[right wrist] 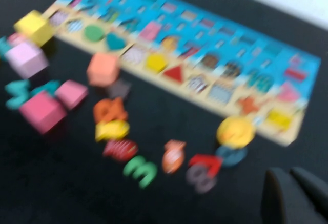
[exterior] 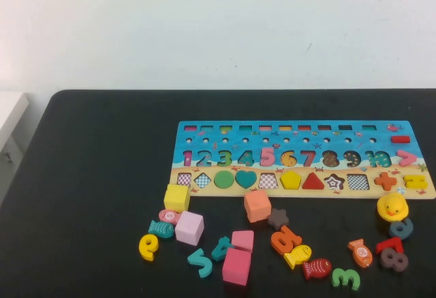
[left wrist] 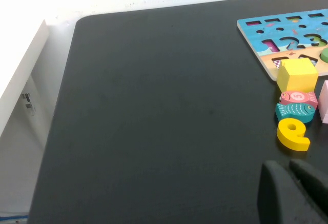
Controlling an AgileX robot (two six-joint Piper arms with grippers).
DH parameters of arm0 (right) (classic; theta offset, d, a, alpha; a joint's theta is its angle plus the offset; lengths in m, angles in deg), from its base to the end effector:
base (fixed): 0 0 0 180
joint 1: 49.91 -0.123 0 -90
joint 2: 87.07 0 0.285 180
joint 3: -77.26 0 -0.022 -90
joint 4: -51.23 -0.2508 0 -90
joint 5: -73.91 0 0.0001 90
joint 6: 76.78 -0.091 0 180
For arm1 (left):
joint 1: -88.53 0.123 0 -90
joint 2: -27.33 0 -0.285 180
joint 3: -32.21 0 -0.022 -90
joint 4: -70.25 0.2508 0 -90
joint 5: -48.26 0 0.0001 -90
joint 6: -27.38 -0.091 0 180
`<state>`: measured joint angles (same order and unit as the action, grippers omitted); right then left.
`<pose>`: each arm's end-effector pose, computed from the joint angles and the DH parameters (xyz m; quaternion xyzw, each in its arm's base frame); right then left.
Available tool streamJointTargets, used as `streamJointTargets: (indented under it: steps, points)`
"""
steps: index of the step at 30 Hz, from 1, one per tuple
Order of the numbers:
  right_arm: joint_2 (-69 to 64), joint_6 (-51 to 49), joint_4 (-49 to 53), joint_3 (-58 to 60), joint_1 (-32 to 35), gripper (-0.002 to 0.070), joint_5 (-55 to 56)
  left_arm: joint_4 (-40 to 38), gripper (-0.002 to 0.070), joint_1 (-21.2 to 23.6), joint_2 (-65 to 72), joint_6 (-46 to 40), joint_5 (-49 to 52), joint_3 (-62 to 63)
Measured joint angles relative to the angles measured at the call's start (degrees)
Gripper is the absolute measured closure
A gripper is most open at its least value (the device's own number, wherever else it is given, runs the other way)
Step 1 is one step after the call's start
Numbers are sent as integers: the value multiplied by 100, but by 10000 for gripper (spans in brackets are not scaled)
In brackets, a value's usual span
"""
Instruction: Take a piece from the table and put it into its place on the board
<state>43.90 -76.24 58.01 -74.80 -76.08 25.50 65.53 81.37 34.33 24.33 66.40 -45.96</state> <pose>0.1171 0.0486 0.3639 -0.2191 0.8596 0.0457 0.4593 0.0530 -0.0090 0.1798 0.0471 0.7825 -0.0565 0.6182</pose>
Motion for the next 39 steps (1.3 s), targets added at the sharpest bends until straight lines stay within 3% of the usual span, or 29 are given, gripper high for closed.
streamJointTargets:
  steps: [8,16,19,23,28,33,39]
  points:
    - [205,-3,-1204,128,0,657,-779,0,677,0,0,0,0,0]
    - [444,524,-1243,334,142,657,-634,0,677,0,0,0,0,0]
    - [1025,1098,-1326,856,747,657,55,0,677,0,0,27,0,0]
    - [2093,1822,-1373,2077,1733,657,1879,0,677,0,0,27,0,0]
    - [3055,2027,-1373,3527,2724,657,3677,0,677,0,0,27,0,0]
    - [3933,2064,-1373,4704,3545,657,3989,0,677,0,0,27,0,0]
    - [4186,2087,-1312,5062,3654,657,3556,0,677,0,0,27,0,0]
